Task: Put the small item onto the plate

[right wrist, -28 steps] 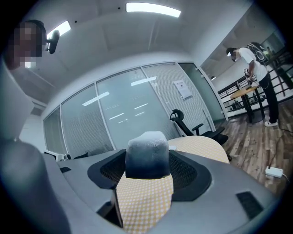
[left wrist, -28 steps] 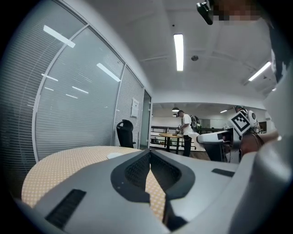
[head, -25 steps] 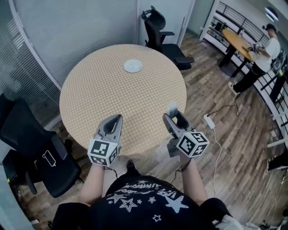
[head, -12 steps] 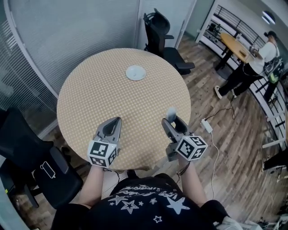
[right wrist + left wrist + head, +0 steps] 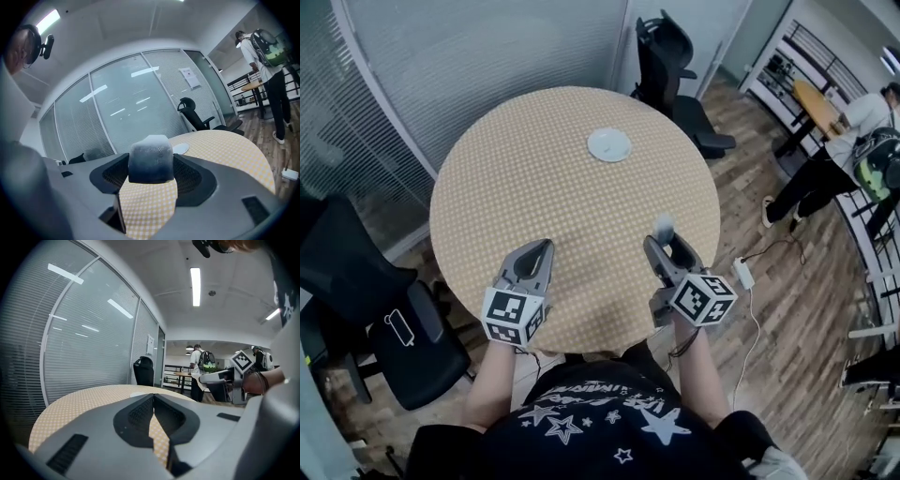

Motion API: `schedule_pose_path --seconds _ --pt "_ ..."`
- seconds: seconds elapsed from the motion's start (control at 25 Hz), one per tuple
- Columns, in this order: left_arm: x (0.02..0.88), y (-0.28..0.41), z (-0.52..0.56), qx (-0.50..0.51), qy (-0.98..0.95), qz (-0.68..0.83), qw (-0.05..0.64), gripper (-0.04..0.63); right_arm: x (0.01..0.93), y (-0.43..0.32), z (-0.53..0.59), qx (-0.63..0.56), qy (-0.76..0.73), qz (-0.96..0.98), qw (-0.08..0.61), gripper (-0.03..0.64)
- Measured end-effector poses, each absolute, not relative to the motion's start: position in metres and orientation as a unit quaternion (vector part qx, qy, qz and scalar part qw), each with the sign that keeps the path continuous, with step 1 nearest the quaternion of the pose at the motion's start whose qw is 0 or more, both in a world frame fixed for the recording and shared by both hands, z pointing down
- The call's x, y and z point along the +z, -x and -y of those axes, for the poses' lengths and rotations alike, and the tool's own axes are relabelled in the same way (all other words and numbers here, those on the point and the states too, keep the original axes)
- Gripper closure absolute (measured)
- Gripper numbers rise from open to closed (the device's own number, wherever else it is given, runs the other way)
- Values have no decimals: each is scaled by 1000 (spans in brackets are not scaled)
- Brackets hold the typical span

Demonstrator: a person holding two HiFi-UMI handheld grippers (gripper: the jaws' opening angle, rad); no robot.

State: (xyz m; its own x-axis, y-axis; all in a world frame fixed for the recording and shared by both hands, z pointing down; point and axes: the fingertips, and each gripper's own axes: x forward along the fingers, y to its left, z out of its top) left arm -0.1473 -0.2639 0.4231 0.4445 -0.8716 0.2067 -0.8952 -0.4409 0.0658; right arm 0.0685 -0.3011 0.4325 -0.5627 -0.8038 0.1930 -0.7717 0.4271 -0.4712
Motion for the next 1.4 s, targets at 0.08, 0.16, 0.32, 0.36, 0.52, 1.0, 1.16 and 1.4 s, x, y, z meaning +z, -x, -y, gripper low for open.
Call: schedule_pose_path --seconds 0.08,0.16,0.32,0.36,0.52,1.0,1.16,1.4 --pt "424 152 268 68 -835 539 88 586 435 -62 317 -265 449 -853 28 316" --pt "425 155 273 69 -823 557 88 586 437 -58 332 -266 429 -863 23 316" --pt "427 152 285 76 -798 591 90 586 443 -61 363 -268 399 -877 9 316" --pt "427 148 290 77 -794 596 92 586 442 -64 372 -266 394 -880 6 316" --pt "430 130 313 90 -778 615 94 586 443 -80 408 -260 376 -890 -5 316" --pt "446 78 394 116 -743 651 103 586 483 -105 501 -264 315 -910 -54 316" --pt "445 72 411 126 -735 659 102 586 497 -92 528 -268 297 -914 -65 316" --pt "449 81 440 137 -725 667 99 586 516 -71 578 -270 296 -913 -76 316"
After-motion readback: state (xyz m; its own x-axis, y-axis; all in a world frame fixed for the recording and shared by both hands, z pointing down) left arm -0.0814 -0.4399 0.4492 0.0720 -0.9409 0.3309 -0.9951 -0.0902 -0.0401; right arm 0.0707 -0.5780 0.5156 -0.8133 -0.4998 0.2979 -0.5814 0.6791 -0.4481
